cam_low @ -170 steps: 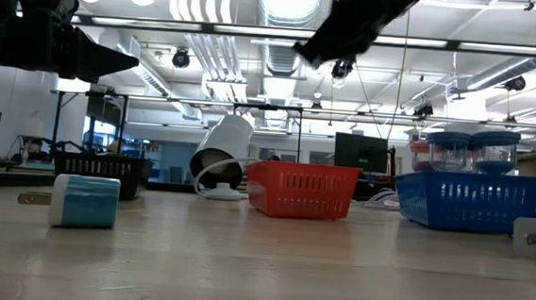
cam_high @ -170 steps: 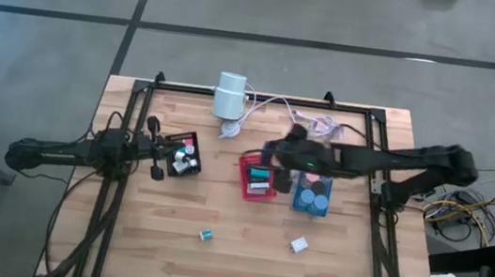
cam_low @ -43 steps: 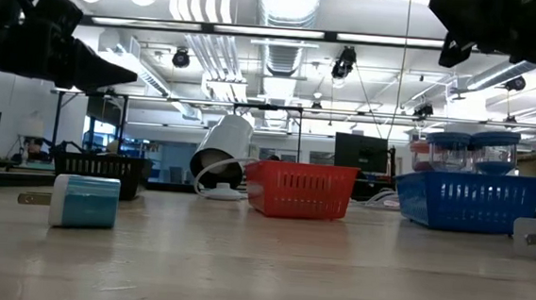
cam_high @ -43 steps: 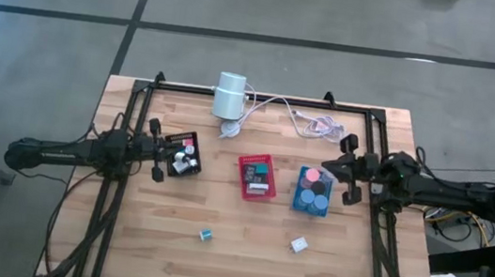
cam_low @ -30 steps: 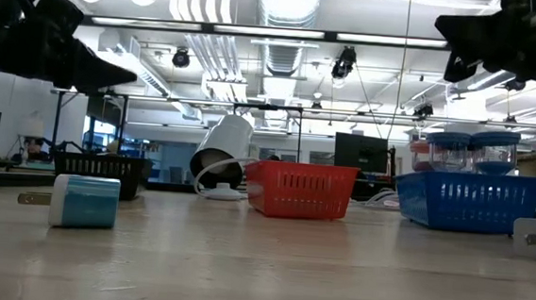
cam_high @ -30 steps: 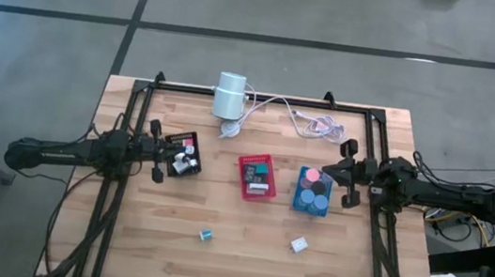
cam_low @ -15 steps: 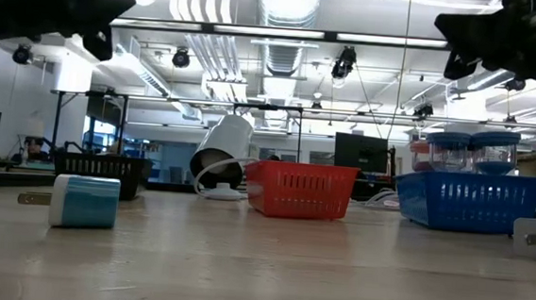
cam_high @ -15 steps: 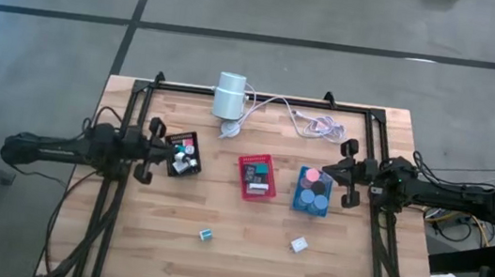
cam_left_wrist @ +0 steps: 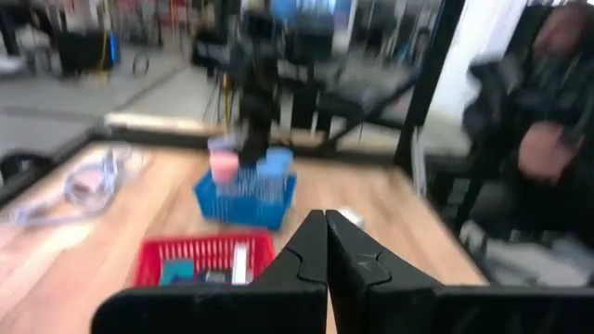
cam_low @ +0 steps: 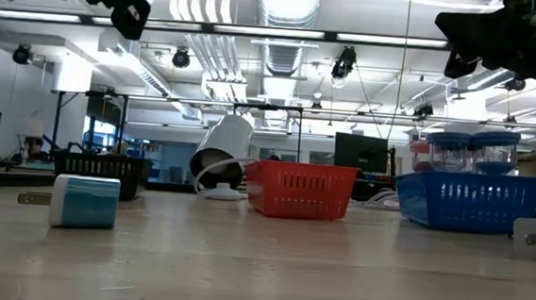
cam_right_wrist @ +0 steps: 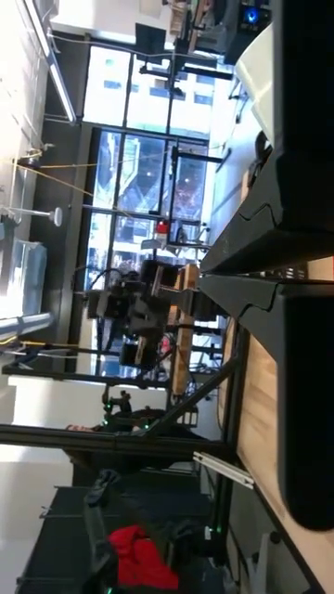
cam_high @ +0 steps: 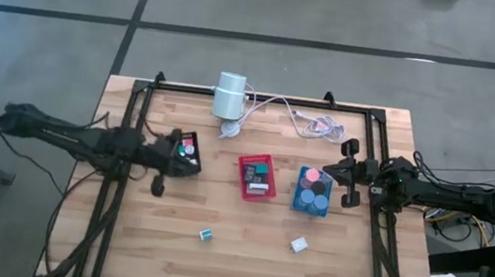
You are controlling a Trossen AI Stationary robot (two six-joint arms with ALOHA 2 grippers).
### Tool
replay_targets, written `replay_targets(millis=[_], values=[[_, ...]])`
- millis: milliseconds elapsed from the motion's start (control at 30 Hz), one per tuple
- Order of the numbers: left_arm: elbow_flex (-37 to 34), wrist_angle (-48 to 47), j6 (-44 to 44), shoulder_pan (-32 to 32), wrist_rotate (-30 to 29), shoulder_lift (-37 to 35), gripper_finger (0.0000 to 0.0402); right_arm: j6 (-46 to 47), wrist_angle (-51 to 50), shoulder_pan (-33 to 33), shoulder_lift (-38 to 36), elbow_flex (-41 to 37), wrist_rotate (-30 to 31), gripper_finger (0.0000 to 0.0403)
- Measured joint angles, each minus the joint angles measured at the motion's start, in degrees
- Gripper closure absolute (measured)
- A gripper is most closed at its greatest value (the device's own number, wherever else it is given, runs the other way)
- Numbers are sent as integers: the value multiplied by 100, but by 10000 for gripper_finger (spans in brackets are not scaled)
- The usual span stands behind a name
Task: Pick & Place Office items
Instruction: Put the blue charger adapter into the black bin
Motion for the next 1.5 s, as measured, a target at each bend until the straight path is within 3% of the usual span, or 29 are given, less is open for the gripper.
replay_targets(millis=[200, 367, 500, 667, 800, 967, 1133, 1333, 1500], values=[[1027, -1031, -19, -1023, -1301, 1184, 401, -2, 0, 0, 1, 0, 1, 392], [1932, -1998, -534, -1756, -1856, 2084, 401, 47, -4, 0, 1, 0, 0, 392], [2583, -2920, -1141, -2210, -2007, 2797, 401, 47, -9, 1, 1, 0, 0, 392], [3111, -3625, -2179, -2274, -2008, 3620, 401, 98, 11, 2, -1, 2, 2, 392], [3438, -4061, -2830, -2259, -1562, 4197, 395, 136, 7, 1, 0, 32, 2, 392], [3787, -4363, -3431, -2252, -1204, 4830, 340, 213, 4, 0, 1, 42, 2, 392], [4004, -4373, -3324, -2263, -627, 5269, 255, 101, 9, 0, 0, 42, 7, 392], [4039, -4419, -3378, -2206, -371, 5455, 154, 90, 18, 1, -1, 42, 11, 392], [4042, -4452, -3451, -2208, -298, 5793, 111, 137, 4, 2, 6, 42, 13, 392]])
